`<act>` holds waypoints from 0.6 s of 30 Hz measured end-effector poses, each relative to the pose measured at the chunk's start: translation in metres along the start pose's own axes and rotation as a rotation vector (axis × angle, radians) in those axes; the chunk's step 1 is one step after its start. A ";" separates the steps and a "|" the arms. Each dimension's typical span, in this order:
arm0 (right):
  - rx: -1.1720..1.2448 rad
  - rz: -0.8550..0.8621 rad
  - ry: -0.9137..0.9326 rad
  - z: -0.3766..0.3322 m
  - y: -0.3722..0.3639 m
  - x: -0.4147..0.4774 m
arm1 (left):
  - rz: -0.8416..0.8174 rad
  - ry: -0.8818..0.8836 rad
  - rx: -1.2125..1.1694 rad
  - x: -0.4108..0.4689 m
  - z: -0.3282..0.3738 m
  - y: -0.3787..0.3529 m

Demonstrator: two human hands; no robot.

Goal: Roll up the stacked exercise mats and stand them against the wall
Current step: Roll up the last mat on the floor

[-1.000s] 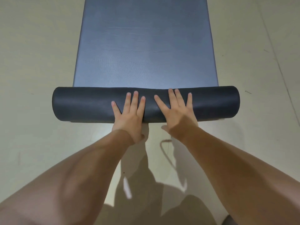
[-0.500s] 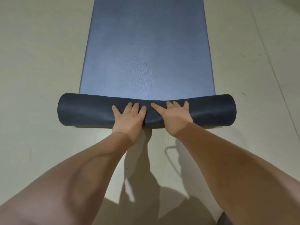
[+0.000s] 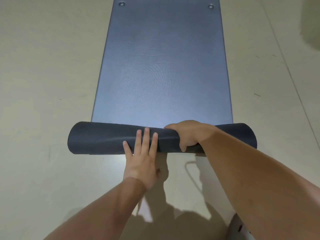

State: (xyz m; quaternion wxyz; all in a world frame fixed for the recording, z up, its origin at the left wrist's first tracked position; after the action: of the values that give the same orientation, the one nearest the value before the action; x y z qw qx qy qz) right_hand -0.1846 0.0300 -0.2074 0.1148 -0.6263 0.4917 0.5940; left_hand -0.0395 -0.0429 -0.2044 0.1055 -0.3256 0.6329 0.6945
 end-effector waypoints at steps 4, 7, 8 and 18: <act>0.050 0.014 -0.085 0.011 0.009 0.010 | -0.034 -0.017 -0.043 0.030 -0.004 0.007; -0.016 0.215 -0.128 0.015 0.016 0.002 | -0.059 -0.005 -0.054 0.053 -0.006 0.019; -0.012 0.300 -0.126 0.013 0.015 -0.004 | -0.067 0.000 -0.053 0.062 -0.007 0.026; -0.174 0.546 -0.284 0.026 -0.035 0.000 | -0.117 -0.050 -0.006 0.137 -0.020 0.073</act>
State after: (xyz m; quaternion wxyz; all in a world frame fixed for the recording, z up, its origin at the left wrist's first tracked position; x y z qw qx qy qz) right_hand -0.1745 0.0664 -0.2300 -0.0353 -0.3893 0.5681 0.7242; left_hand -0.1788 -0.1107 -0.2252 0.1604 -0.3449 0.6080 0.6969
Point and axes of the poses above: each hand's wrist, its own x-axis towards the middle knuckle, its own y-axis out of the back of the hand, z = x × y, the point moved 10 cm from there along x, towards the middle knuckle, and after that the axes turned 7 degrees about -z, right-handed, at the moved point
